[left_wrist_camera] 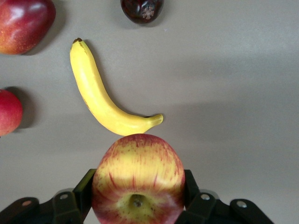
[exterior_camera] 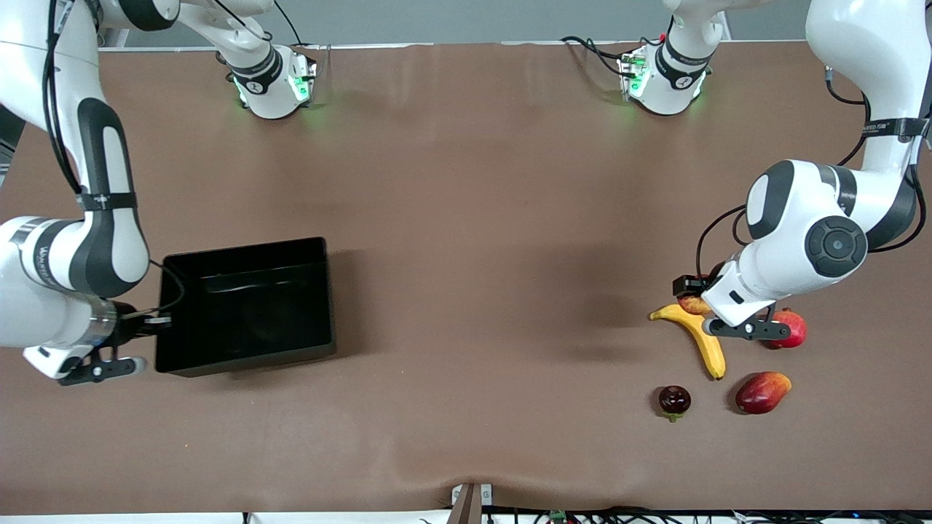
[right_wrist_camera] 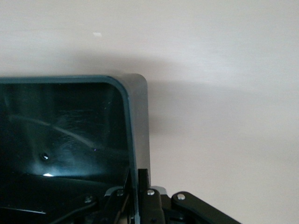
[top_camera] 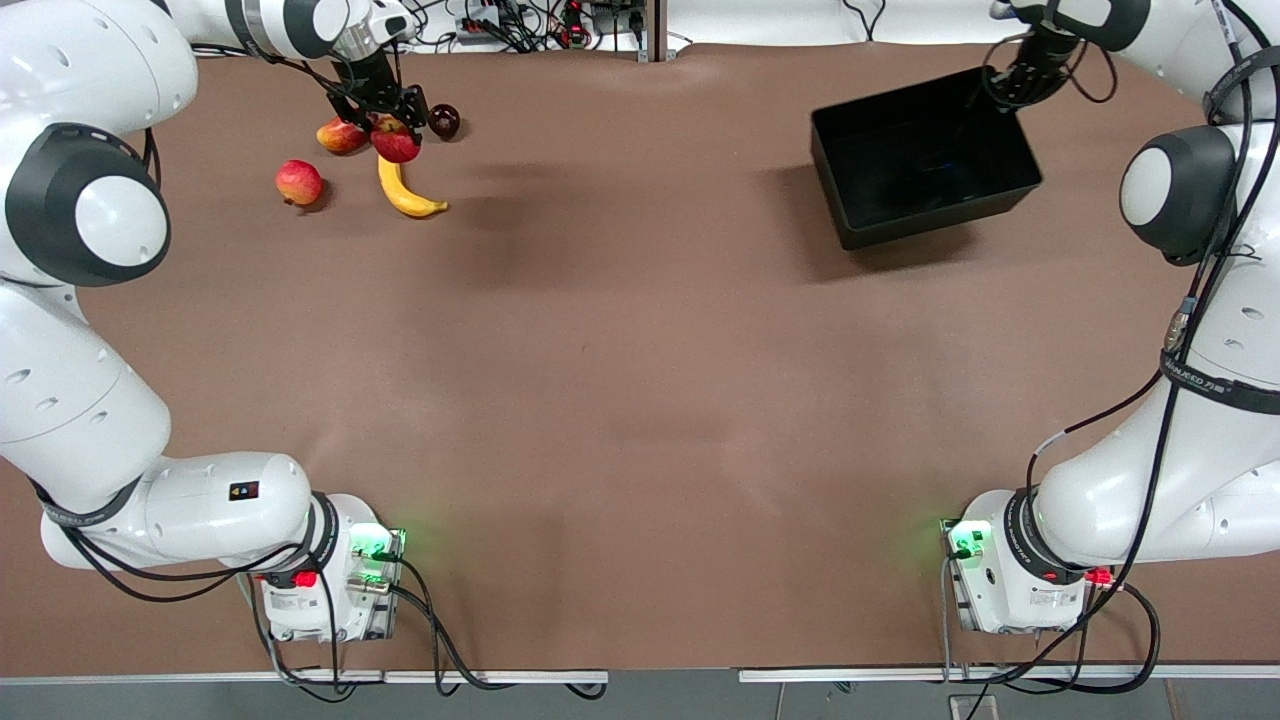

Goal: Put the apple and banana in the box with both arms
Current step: 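Slide the box with the right gripper while the left gripper lifts the apple, then carry the apple over the box with the left gripper, then open the left gripper over the box while the right gripper withdraws, then move the left gripper to the yellow banana and lower onto it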

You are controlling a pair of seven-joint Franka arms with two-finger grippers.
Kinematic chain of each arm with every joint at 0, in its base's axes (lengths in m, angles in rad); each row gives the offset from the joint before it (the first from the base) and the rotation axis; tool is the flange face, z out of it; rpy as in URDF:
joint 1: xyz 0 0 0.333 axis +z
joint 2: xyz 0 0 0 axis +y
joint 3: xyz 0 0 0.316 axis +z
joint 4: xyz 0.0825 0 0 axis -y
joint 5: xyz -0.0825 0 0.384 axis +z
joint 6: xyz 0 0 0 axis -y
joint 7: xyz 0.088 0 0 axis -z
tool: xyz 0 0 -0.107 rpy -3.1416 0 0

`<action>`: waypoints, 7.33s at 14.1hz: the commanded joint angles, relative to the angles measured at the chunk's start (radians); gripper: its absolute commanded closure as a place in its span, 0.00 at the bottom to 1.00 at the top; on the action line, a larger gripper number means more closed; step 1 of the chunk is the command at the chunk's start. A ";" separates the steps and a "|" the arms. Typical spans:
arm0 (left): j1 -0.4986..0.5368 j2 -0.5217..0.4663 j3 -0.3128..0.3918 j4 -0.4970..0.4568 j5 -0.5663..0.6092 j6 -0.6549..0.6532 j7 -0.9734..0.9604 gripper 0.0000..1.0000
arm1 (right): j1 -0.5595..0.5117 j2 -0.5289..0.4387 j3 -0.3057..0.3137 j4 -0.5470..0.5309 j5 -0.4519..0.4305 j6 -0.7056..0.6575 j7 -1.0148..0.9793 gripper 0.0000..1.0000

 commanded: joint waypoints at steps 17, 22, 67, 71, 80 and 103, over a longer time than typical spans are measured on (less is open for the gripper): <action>-0.015 -0.025 -0.040 0.088 0.014 -0.148 -0.114 1.00 | 0.547 0.006 -0.010 -0.017 0.199 0.039 0.558 1.00; -0.045 -0.010 -0.045 0.086 0.014 -0.146 -0.148 1.00 | 0.703 0.076 -0.053 -0.003 0.257 0.136 0.679 1.00; -0.322 0.081 -0.025 0.113 0.089 0.005 -0.851 0.00 | 0.179 -0.349 0.254 0.031 -0.167 -0.321 0.770 0.00; -0.204 0.032 -0.026 0.217 0.088 -0.155 -0.620 0.00 | 0.050 -0.424 0.274 0.020 -0.172 -0.366 0.589 0.00; 0.054 0.082 -0.025 0.163 0.088 -0.108 -0.352 0.00 | -0.084 -0.521 0.259 -0.051 -0.178 -0.438 0.323 0.00; 0.162 0.317 -0.016 0.051 0.089 0.237 -0.381 1.00 | -0.100 -0.566 0.139 -0.092 -0.095 -0.514 0.173 0.00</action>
